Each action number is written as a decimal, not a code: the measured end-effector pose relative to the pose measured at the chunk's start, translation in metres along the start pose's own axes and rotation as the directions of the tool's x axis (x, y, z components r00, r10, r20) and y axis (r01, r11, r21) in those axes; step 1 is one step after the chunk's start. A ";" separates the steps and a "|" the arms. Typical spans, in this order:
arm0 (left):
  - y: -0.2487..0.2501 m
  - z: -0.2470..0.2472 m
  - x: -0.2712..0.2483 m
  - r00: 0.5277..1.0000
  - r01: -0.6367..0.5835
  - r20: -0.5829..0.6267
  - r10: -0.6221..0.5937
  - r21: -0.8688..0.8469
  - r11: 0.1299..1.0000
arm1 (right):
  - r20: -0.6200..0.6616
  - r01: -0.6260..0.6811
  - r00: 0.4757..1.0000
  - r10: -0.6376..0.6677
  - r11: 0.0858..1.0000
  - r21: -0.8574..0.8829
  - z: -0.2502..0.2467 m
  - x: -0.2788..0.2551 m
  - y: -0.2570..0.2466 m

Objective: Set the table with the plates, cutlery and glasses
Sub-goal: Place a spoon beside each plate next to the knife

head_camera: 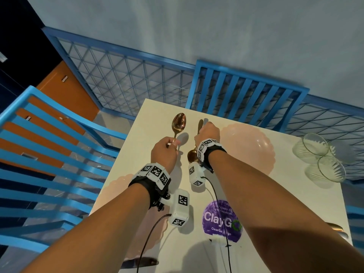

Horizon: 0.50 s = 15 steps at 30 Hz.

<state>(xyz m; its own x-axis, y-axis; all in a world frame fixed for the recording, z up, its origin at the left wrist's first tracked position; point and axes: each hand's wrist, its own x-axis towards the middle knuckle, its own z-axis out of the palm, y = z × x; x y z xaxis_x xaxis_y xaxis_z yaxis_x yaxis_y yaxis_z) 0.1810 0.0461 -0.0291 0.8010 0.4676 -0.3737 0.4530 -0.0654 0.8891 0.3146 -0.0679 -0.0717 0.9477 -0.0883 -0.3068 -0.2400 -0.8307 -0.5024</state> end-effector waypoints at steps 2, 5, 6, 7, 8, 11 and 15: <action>-0.002 0.000 0.000 1.000 -0.001 -0.002 0.001 0.012 1.000 | -0.006 0.000 1.000 0.000 1.000 -0.004 -0.001 0.000 0.000; -0.005 0.000 0.001 1.000 -0.006 0.003 0.006 0.033 0.999 | -0.012 0.009 1.000 -0.009 1.000 -0.001 -0.003 0.000 0.001; -0.006 -0.001 0.001 1.000 -0.006 0.003 0.006 0.035 0.999 | -0.015 0.010 1.000 -0.010 1.000 0.002 -0.004 0.000 0.000; -0.007 -0.001 0.001 1.000 -0.005 0.004 0.005 0.035 0.999 | -0.017 0.011 1.000 -0.011 1.000 0.004 -0.004 -0.001 0.000; -0.008 -0.002 0.000 1.000 -0.004 0.007 0.004 0.035 0.999 | -0.020 0.009 1.000 -0.009 1.000 0.003 -0.006 -0.001 0.000; -0.011 -0.008 -0.004 1.000 -0.006 -0.011 0.007 0.072 0.997 | -0.024 0.010 1.000 -0.009 0.999 0.037 -0.015 -0.008 -0.002; -0.005 -0.020 -0.023 0.996 -0.069 -0.045 0.076 0.144 0.987 | 0.025 0.005 1.000 -0.012 0.970 0.244 -0.047 -0.034 -0.001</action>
<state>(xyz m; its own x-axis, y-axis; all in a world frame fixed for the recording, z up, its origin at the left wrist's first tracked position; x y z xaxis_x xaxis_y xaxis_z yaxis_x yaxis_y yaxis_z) 0.1527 0.0532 -0.0202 0.8147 0.5007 -0.2924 0.4481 -0.2237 0.8656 0.2930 -0.0901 -0.0229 0.9447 -0.0646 -0.3214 -0.2793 -0.6719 -0.6860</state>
